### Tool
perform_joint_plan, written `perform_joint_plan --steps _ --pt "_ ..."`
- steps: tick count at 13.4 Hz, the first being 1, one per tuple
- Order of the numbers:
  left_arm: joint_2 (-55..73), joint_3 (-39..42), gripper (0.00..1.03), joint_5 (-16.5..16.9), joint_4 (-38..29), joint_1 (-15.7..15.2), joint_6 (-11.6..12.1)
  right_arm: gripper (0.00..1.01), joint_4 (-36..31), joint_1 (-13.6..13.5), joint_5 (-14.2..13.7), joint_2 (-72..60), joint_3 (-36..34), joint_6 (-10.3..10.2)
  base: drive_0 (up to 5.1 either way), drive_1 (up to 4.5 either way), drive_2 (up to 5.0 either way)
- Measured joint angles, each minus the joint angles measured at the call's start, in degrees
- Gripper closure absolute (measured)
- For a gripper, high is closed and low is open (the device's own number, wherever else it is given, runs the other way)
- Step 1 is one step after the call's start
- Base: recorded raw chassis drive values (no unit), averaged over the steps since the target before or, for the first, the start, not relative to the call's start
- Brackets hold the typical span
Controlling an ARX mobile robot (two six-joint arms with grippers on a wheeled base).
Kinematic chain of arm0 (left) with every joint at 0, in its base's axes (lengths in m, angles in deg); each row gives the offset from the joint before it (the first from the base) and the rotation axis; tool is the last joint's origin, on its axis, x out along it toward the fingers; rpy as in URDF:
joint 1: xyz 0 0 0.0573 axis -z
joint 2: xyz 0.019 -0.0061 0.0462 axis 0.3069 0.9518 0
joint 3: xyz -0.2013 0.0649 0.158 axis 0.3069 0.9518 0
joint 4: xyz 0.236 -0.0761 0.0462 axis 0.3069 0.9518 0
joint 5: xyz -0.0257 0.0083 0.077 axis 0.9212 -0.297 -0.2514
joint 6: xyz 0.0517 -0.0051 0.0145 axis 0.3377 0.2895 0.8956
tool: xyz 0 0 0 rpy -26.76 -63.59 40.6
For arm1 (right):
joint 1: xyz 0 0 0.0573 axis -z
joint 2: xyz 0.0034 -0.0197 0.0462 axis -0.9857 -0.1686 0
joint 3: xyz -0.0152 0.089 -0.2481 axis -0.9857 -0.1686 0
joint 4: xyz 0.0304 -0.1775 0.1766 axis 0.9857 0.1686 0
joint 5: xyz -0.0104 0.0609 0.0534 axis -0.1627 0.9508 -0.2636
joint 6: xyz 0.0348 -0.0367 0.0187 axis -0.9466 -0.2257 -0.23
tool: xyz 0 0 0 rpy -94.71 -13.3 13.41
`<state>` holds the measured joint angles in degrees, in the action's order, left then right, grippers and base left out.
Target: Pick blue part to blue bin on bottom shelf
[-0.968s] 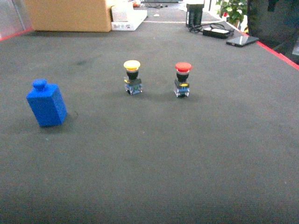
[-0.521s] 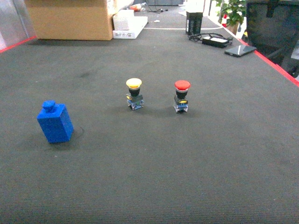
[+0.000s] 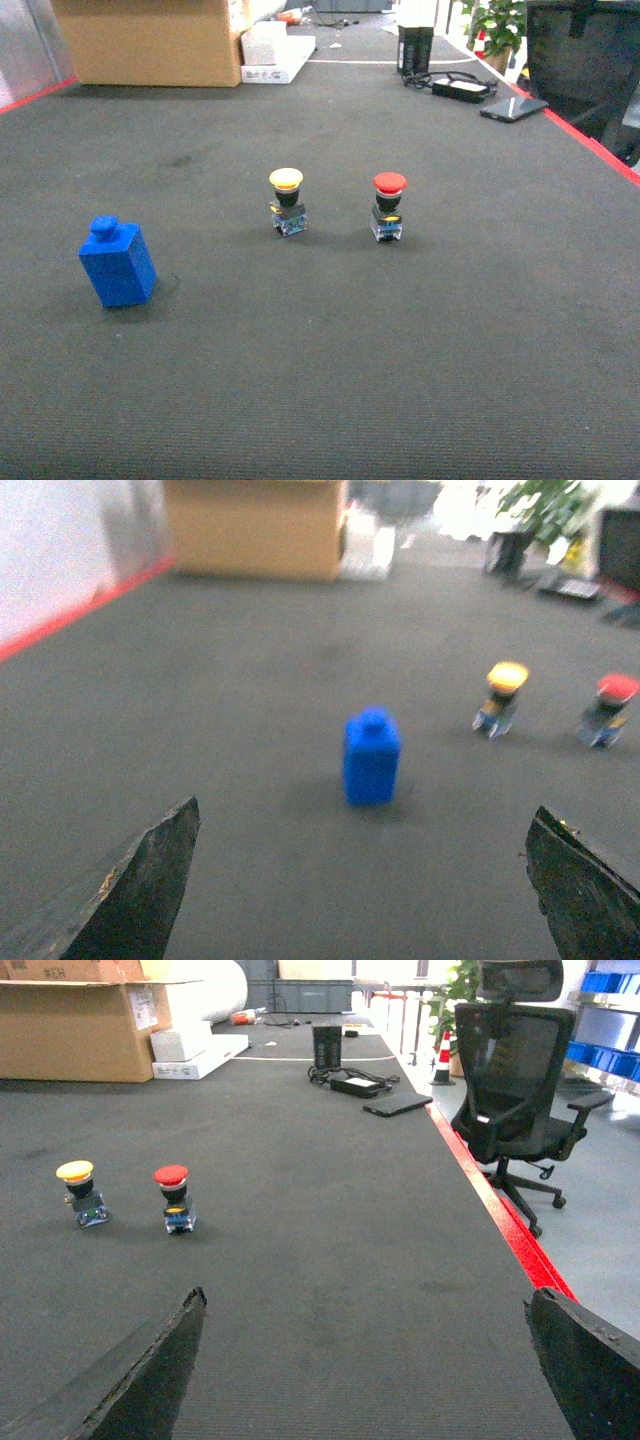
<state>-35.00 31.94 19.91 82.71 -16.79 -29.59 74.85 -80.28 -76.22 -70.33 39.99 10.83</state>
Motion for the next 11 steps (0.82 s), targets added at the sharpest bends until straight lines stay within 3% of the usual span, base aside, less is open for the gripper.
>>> perform_joint_plan --steps 1,2,4,5,7,11 --pt "10.93 -1.33 0.05 -9.44 -3.45 5.33 -3.54 0.03 0.04 0.00 0.02 0.00 0.00 0.04 0.0 0.00 0.0" --pt "25.57 -1.57 0.05 -13.11 -14.12 9.11 -5.38 0.03 -0.04 0.00 0.07 0.00 0.00 0.02 0.0 0.00 0.0" --pt "55.71 -7.76 0.05 -12.98 -37.53 10.93 -7.06 0.03 0.00 0.00 0.02 0.00 0.00 0.02 0.0 0.00 0.0" --pt "68.28 -12.96 0.05 -13.29 -45.62 11.23 -7.45 0.03 0.02 0.00 0.00 0.00 0.00 0.02 0.0 0.00 0.0" --pt "86.31 -19.28 0.05 -9.86 -51.71 10.27 -7.82 0.03 0.00 0.00 0.02 0.00 0.00 0.02 0.0 0.00 0.0" --pt "107.14 -31.50 0.05 -9.38 -54.71 6.91 -7.76 0.03 0.02 0.00 0.02 0.00 0.00 0.02 0.0 0.00 0.0"
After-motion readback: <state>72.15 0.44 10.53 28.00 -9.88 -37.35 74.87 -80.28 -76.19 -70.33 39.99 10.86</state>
